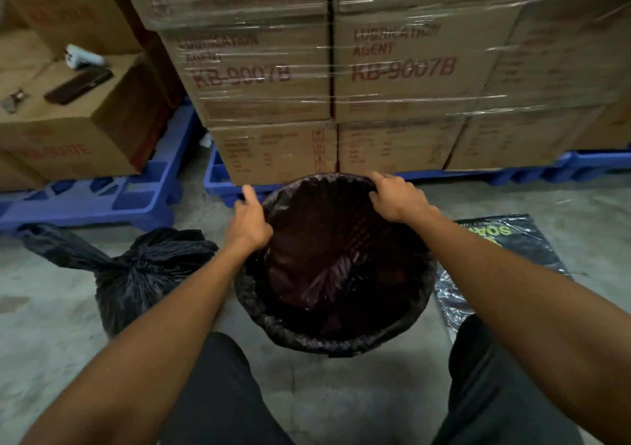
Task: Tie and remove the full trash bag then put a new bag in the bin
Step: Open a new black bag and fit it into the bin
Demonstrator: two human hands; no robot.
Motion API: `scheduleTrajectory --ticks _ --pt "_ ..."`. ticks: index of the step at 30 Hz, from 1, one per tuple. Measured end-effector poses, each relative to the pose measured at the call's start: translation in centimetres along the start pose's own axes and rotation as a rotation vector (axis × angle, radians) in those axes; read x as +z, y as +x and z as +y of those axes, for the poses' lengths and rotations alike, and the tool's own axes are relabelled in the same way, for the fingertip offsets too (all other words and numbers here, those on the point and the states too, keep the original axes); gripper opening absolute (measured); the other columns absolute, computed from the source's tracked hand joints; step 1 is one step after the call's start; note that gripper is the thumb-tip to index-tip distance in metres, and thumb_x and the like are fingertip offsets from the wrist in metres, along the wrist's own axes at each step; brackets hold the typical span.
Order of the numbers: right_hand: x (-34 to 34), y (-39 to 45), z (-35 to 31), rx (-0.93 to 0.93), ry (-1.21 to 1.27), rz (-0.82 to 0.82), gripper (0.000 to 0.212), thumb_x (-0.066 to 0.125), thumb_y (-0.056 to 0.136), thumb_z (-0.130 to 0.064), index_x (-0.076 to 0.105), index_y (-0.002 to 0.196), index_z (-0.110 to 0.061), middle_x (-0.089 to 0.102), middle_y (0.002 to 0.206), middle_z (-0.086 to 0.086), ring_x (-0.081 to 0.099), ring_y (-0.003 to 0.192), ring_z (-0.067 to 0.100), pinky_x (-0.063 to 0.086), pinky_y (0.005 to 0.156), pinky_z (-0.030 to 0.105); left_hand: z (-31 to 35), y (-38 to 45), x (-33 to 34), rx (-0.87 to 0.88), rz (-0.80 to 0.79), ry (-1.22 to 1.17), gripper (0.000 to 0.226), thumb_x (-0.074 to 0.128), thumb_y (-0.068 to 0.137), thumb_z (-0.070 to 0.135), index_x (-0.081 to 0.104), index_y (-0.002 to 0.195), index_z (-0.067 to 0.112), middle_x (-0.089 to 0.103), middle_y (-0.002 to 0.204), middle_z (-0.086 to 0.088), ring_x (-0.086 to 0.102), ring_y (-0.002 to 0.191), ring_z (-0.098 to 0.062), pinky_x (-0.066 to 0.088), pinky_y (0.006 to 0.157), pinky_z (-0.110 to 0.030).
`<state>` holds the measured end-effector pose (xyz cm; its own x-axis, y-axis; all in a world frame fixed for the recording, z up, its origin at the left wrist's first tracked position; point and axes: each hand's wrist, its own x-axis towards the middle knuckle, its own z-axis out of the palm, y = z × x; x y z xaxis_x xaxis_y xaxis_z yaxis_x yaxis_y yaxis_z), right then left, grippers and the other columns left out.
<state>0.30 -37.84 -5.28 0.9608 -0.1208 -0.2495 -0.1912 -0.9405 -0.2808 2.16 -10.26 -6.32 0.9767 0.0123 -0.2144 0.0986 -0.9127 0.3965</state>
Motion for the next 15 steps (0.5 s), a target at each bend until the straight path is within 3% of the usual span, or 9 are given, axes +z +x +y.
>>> scheduleTrajectory --ticks 3,5,7,9,12,15 --pt "0.6 -0.6 1.3 0.176 0.131 0.019 0.039 0.039 0.101 -0.044 0.047 0.131 -0.02 0.055 0.13 0.019 0.053 0.116 0.042 0.043 0.09 0.048 0.4 1.3 -1.0 0.135 0.021 0.029 0.052 0.057 0.083 0.004 0.024 0.122 0.015 0.051 0.115 -0.024 0.055 0.103 -0.044 0.04 0.071 -0.044" --pt "1.1 -0.9 1.4 0.247 0.165 0.079 0.039 0.038 0.102 -0.043 0.049 0.13 -0.019 0.055 0.13 0.019 0.052 0.119 0.042 0.042 0.093 0.048 1.3 2.3 -1.6 0.161 0.027 -0.022 0.052 0.058 0.084 0.008 0.024 0.121 0.019 0.052 0.122 -0.024 0.055 0.106 -0.046 0.046 0.075 -0.048" --pt "1.2 -1.0 1.3 0.315 0.207 0.119 0.04 0.038 0.102 -0.042 0.05 0.132 -0.018 0.054 0.132 0.019 0.051 0.122 0.041 0.041 0.096 0.048 1.7 2.9 -2.2 0.107 0.013 -0.018 0.058 0.062 0.086 0.021 0.022 0.129 0.024 0.051 0.129 -0.021 0.054 0.112 -0.046 0.049 0.087 -0.053" --pt "1.3 -1.2 1.1 0.378 0.259 0.123 0.041 0.039 0.102 -0.041 0.049 0.133 -0.017 0.052 0.135 0.019 0.049 0.124 0.041 0.041 0.098 0.048 1.3 2.7 -2.4 0.049 -0.033 0.016 0.06 0.061 0.086 0.026 0.023 0.132 0.024 0.055 0.122 -0.021 0.056 0.109 -0.044 0.049 0.084 -0.049" --pt "1.4 -2.0 0.4 0.449 0.278 0.16 0.04 0.038 0.103 -0.04 0.049 0.133 -0.017 0.052 0.135 0.019 0.049 0.125 0.041 0.041 0.097 0.047 -0.1 2.1 -2.1 0.004 -0.067 -0.058 0.06 0.057 0.088 0.018 0.027 0.139 0.025 0.056 0.115 -0.019 0.057 0.099 -0.037 0.048 0.079 -0.045" --pt "0.7 -3.1 0.0 0.469 0.278 0.196 0.039 0.038 0.103 -0.039 0.049 0.133 -0.017 0.053 0.134 0.018 0.05 0.124 0.04 0.042 0.096 0.046 -1.4 2.1 -1.5 0.0 -0.151 -0.282 0.061 0.05 0.09 0.01 0.031 0.144 0.031 0.054 0.123 -0.015 0.054 0.102 -0.032 0.048 0.084 -0.043"
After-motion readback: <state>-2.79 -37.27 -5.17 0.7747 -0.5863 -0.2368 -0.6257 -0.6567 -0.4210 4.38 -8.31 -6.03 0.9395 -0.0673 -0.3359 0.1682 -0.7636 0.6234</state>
